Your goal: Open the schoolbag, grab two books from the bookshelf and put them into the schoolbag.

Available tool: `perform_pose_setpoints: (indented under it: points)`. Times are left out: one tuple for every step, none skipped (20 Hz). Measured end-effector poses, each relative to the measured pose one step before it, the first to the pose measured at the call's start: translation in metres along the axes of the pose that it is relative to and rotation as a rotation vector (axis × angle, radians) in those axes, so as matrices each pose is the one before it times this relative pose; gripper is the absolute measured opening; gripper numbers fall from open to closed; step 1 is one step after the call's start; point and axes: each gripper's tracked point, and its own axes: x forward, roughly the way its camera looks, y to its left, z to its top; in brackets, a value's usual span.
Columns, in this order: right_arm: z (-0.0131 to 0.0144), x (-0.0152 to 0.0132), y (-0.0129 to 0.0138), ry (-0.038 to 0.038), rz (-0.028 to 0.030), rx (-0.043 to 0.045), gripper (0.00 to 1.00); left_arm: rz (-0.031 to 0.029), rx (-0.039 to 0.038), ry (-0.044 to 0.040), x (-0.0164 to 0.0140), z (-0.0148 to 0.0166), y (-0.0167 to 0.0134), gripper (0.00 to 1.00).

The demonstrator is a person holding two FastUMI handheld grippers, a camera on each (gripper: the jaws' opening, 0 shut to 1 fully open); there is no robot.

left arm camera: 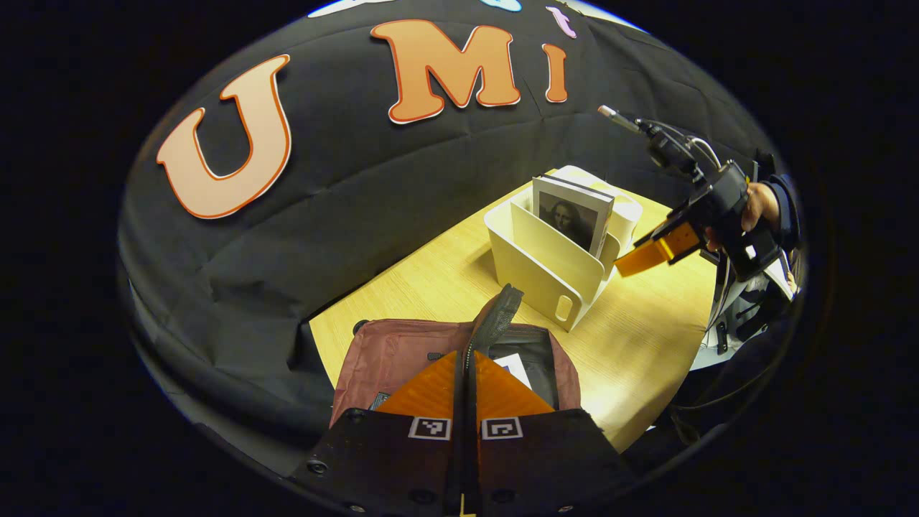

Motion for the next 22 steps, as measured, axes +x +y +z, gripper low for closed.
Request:
perform_pose_setpoints:
  points:
    - [0.00661, -0.00563, -0.00828, 0.00646, -0.01291, -0.01066, 0.98, -0.00041, -0.00468, 0.00157, 0.00002, -0.00112, 0.00073, 0.01]
    - [0.0079, -0.00461, -0.00645, 0.00327, -0.00816, -0.0097, 0.98, 0.00113, -0.0023, -0.00069, 0.00121, -0.0006, 0.00037, 0.02]
    - [0.00726, -0.00538, -0.0059, -0.00007, -0.00922, -0.01055, 0.98, 0.00052, -0.00441, 0.00185, 0.00093, -0.0005, 0.00141, 0.02]
    - [0.00893, -0.00403, -0.00403, -0.00189, -0.00766, -0.01322, 0.98, 0.00036, -0.00314, 0.00027, 0.00131, -0.0004, 0.00043, 0.02]
    - [0.0071, -0.00249, -0.00305, -0.00025, -0.00533, -0.01554, 0.98, 0.00077, -0.00522, 0.00221, 0.00211, -0.00072, 0.00079, 0.02]
    - [0.00846, -0.00347, -0.00314, -0.00417, -0.00383, -0.01631, 0.98, 0.00099, -0.00534, 0.00115, 0.00146, 0.00001, 0.00055, 0.02]
    - [0.00773, -0.00347, -0.00161, -0.00025, 0.00069, -0.0141, 0.98, -0.00032, -0.00594, -0.00016, 0.00106, -0.00073, 0.00028, 0.02]
    - [0.00606, -0.00348, -0.00271, 0.00441, -0.00058, -0.00876, 0.97, -0.00143, -0.00573, 0.00093, 0.00133, -0.00098, 0.00033, 0.08]
    - [0.00491, -0.00184, 0.00012, 0.0042, 0.00454, -0.00416, 0.97, 0.00157, -0.00514, 0.002, 0.00107, -0.00095, 0.00137, 0.01]
    - [0.00424, -0.00154, -0.00135, 0.00743, -0.0011, -0.00143, 0.98, 0.00312, -0.00495, -0.00061, 0.00049, -0.00048, 0.00151, 0.08]
    - [0.00533, -0.00014, -0.00186, 0.00314, -0.0013, -0.00232, 0.98, 0.00377, -0.00611, -0.00024, -0.00003, -0.00139, 0.00194, 0.02]
    - [0.00485, -0.00044, -0.00212, 0.00727, -0.00211, -0.00303, 0.98, 0.00109, -0.00431, 0.00208, 0.00119, -0.0016, 0.00098, 0.08]
    - [0.0044, 0.00021, -0.00215, 0.00522, -0.00287, -0.00176, 0.97, 0.00245, -0.00553, 0.00063, 0.00047, 0.00017, 0.00075, 0.02]
    - [0.00555, 0.00026, -0.00009, 0.00485, 0.00086, -0.00315, 1.0, 0.00027, -0.00337, 0.00208, 0.00132, -0.0005, 0.00022, 0.02]
    - [0.00373, 0.001, 0.00006, 0.00679, 0.00091, -0.00032, 0.98, 0.00095, -0.00371, 0.0021, 0.00014, -0.00158, 0.00034, 0.02]
    - [0.0041, 0.00113, 0.00179, 0.01062, 0.00999, 0.00095, 0.98, 0.00062, -0.00338, 0.00142, 0.00092, -0.00013, 0.00031, 0.02]
    - [0.00345, 0.00182, 0.00133, 0.0134, 0.00575, 0.00519, 0.98, 0.00029, -0.00262, 0.00079, 0.00036, -0.00046, -0.00012, 0.02]
    - [0.00499, 0.00288, 0.00129, 0.01048, 0.00665, -0.0039, 0.98, 0.00035, -0.00397, 0.0046, 0.0004, -0.00049, -0.00013, 0.02]
    - [0.0033, 0.0036, -0.00017, 0.01147, 0.00136, -0.01315, 0.98, -0.0005, -0.00295, 0.00057, 0.00118, -0.00047, -0.0013, 0.02]
    - [0.00495, 0.00309, -0.0021, 0.00744, -0.01006, -0.01025, 0.98, 0.00098, -0.00507, 0.0036, 0.00095, -0.0002, -0.00019, 0.02]
    - [0.00279, 0.00403, -0.0013, 0.00897, -0.00566, -0.00961, 0.98, 0.00114, -0.0028, 0.00253, 0.00095, -0.00088, 0.00008, 0.02]
    - [0.00404, 0.00445, -0.00104, 0.00838, -0.00303, -0.00176, 0.98, 0.001, -0.00471, 0.00337, 0.00098, -0.00048, 0.00019, 0.02]
